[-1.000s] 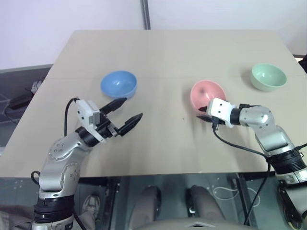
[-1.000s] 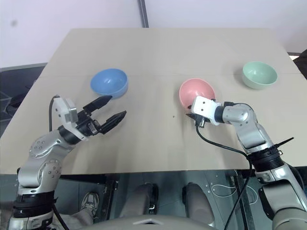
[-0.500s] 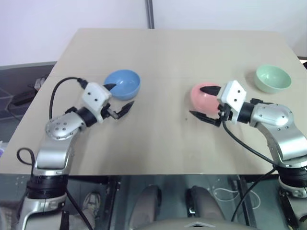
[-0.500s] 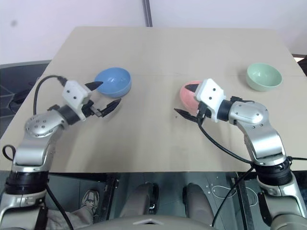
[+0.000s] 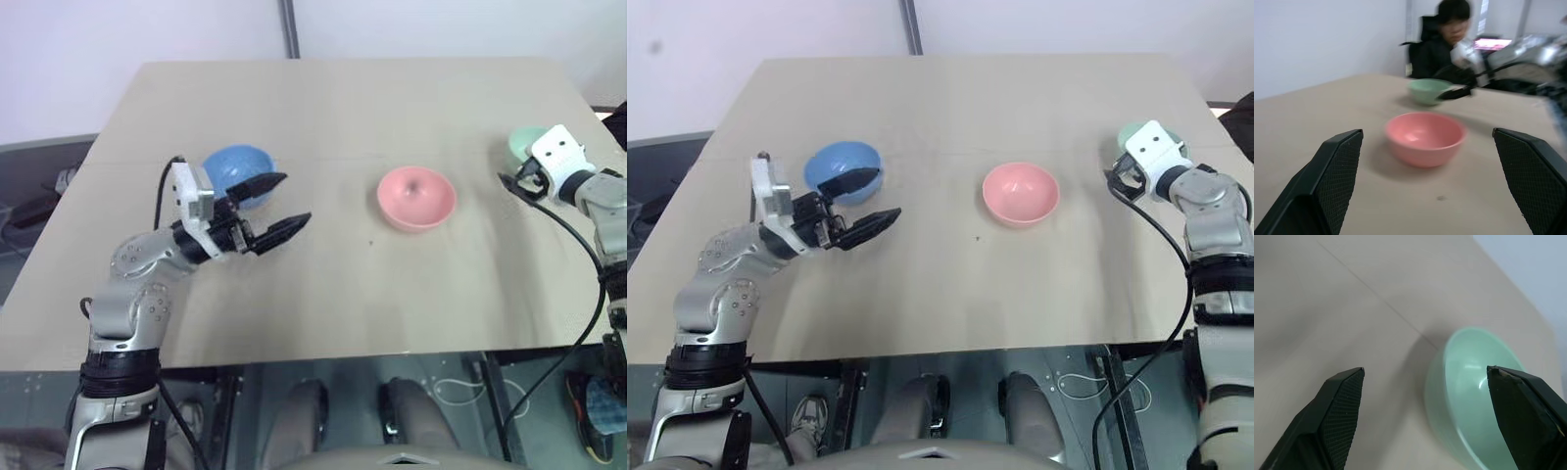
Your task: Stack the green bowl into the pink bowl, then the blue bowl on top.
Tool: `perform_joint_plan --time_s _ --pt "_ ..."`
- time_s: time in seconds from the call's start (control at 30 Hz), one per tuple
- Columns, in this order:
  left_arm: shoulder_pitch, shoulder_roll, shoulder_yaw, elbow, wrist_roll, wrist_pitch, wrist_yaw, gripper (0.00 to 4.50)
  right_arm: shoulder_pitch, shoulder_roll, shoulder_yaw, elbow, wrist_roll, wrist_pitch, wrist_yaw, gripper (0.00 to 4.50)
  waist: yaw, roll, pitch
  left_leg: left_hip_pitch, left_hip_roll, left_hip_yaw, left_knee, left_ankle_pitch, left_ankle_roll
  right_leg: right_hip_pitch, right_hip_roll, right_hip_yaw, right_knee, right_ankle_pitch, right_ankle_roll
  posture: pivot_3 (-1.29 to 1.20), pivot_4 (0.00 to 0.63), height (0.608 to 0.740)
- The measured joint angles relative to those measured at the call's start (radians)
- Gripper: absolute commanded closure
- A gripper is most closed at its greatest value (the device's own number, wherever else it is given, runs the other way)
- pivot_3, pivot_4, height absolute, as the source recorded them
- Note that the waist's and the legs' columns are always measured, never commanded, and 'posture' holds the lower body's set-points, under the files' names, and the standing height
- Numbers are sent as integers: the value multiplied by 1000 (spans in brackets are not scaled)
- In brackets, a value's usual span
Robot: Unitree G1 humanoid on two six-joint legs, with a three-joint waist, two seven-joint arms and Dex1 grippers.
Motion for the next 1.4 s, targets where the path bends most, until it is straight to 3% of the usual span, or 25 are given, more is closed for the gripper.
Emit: perform_joint_plan --time_s 0.13,0.27,0.4,0.47,0.63,0.7,0.73,0.77,0.8,0.93,1.0,1.1,1.3,1.4 --pt "-5 29 17 -23 -36 19 -41 0 -107 31 13 237 -22 -41 -4 169 1 0 0 0 0 0 0 0 0 0 0 0 0 0 0 0 150 740" --pt "-4 41 28 -51 -59 35 -52 0 -169 44 25 383 -44 -81 -30 1923 4 0 0 -1 -1 -1 0 0 0 0 -1 -1 -1 0 0 0 150 740" --pt "6 40 33 -65 -67 39 -46 0 -188 43 30 436 -70 -107 -62 4030 3 0 0 -1 -1 -1 0 0 0 0 -1 0 0 0 0 0 150 740" --pt "16 38 35 -85 -67 40 -38 0 -192 41 37 452 -83 -128 -72 4399 3 0 0 -1 -1 -1 0 0 0 0 -1 0 0 0 0 0 150 740" --pt "41 28 51 -91 -66 40 -15 0 -194 12 78 428 -135 -217 -73 4399 2 1 1 -1 -1 0 0 0 0 -1 -1 0 0 0 0 0 150 740" --pt "44 25 51 -91 -61 38 -3 0 -175 -5 70 320 -114 -246 -14 4399 1 1 1 -2 0 1 0 0 0 -3 -1 1 1 0 0 0 150 740" --pt "44 24 51 -91 -54 38 6 0 -142 -13 56 196 -79 -237 27 4399 1 1 1 -2 0 0 0 0 0 -3 -1 1 1 0 0 0 150 740" --pt "55 24 58 -87 -46 35 13 0 -32 -14 13 -86 15 -165 93 4399 4 1 1 -3 1 -1 -1 0 0 -3 0 0 0 0 0 0 150 740" --pt "59 24 60 -80 -42 35 16 0 -7 -9 11 -164 42 -143 115 4399 3 2 0 -2 2 -1 -1 0 0 -3 1 0 1 0 0 0 150 740" --pt "71 20 61 -25 4 17 43 0 278 7 7 -904 294 260 214 4399 16 2 0 -5 3 -5 -2 -2 4 -4 1 0 1 0 0 0 150 740" --pt "64 20 59 4 27 12 57 0 319 33 42 -1113 374 406 211 4399 19 2 0 -4 2 -5 0 -2 4 -3 0 0 2 0 0 0 150 740" --pt "35 19 57 38 62 -3 77 0 326 60 98 -1227 392 532 176 3319 27 1 0 -1 1 -7 6 -3 4 2 -1 -3 2 0 0 0 150 740" --pt "5 17 54 74 121 -43 100 0 325 62 139 -1124 297 552 122 513 35 1 0 -2 -2 -7 10 -2 4 3 -2 -5 2 1 1 0 150 740" --pt "-2 15 50 81 154 -73 114 0 326 57 130 -1125 281 550 108 513 33 1 0 -3 -1 -7 8 -2 3 2 -2 -5 1 1 1 0 150 740"
